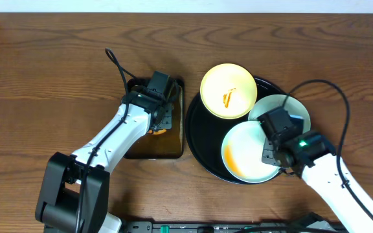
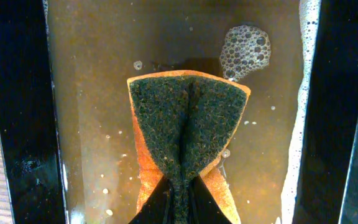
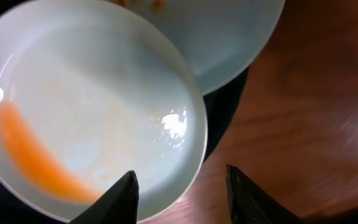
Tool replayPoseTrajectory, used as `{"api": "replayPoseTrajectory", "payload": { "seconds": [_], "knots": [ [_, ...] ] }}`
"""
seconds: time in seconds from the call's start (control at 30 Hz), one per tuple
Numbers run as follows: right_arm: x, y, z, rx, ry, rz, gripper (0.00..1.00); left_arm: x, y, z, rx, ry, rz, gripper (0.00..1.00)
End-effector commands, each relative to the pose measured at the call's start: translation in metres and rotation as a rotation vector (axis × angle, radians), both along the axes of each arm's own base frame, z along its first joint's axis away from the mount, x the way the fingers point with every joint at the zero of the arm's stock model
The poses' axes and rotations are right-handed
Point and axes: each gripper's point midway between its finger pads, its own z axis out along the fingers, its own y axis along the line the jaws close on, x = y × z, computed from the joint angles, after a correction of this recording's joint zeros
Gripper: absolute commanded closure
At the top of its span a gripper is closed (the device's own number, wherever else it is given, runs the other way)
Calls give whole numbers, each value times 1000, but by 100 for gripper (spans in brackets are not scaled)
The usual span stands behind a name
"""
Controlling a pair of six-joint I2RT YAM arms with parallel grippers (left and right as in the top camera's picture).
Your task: Clean dirty plates on tray and stack at the side
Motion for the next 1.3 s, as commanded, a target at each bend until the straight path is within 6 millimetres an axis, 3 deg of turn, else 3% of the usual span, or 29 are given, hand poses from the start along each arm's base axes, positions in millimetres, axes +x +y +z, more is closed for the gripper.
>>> {"api": "replayPoseTrajectory", "payload": {
  "seconds": [0.0,0.37,0.6,1.07,1.27],
  "knots": [
    [-17,7,-19,147,79,-133,57,0,0,0,-5,-1,4,92],
    [-38,5,-59,191,136,-248,59,0,-1,0,-11,2,3,92],
    [-33,7,-82,237,80,-325,67,0,-1,0,-11,2,3,92],
    [-26,10,-83,253,48,-319,99,0,-1,0,-12,2,6,92],
    [-15,14,-78,263,12,-259,99,0,-1,0,-12,2,5,92]
  ]
}}
